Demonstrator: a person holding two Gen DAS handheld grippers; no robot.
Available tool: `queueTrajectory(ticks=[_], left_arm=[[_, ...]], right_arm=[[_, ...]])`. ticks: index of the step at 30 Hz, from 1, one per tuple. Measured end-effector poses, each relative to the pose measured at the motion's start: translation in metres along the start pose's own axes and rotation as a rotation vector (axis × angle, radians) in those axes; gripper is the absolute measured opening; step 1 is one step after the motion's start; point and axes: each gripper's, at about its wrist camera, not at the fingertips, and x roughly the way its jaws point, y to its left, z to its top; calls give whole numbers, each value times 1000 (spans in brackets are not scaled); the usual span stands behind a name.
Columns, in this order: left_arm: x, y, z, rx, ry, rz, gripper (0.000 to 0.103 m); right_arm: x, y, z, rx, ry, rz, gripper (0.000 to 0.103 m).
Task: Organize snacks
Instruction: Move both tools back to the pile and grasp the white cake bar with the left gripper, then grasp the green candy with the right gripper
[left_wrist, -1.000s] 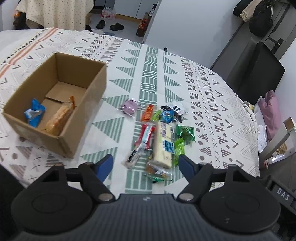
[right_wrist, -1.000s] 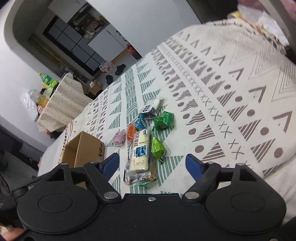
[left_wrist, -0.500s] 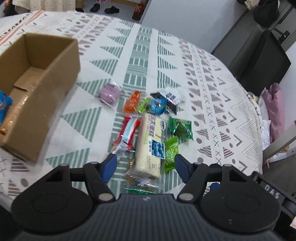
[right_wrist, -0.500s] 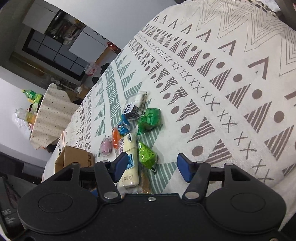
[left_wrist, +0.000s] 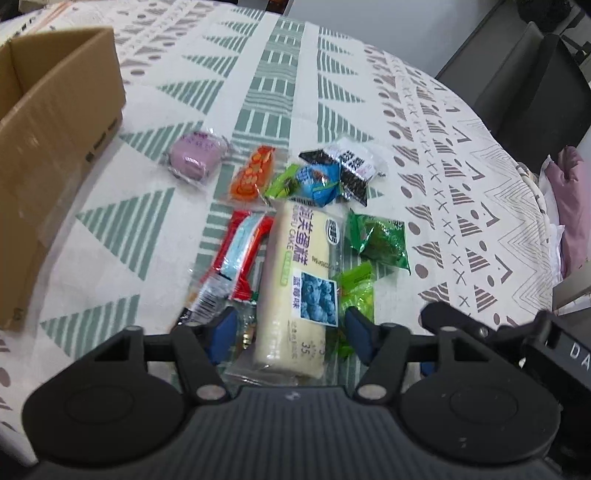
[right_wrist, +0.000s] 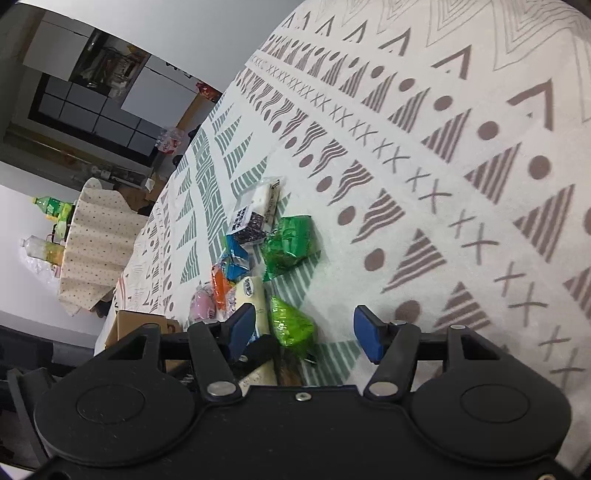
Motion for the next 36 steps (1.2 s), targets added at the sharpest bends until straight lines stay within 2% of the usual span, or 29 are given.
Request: queueTrajectory(ticks=[3, 7, 12, 18, 20, 22, 26, 36], left_arm=[[2, 3, 1, 3, -7, 9, 40], [-1, 6, 4, 15, -13, -5, 34], [-10, 7, 8, 25, -26, -20, 32], [-20, 11, 12, 44, -47, -1, 32], [-23, 13, 13, 45, -52, -2, 31], [-27, 17, 13, 44, -54, 0, 31], [-39, 21, 14, 59, -71, 5, 31], [-77, 35, 13, 40, -126, 8, 31]], right_arm=[[7, 0, 1, 9, 9, 3, 60], [15, 4, 2, -3, 6, -9, 60], [23, 11, 1, -27, 6, -3, 60], [35, 13, -1, -33, 16, -19, 60], [40, 14, -3, -49, 27, -28, 54], [42, 13, -5, -52, 39, -32, 29], [33, 11, -5, -44, 13, -18, 26], [-2, 12, -20, -9, -10, 88, 25]])
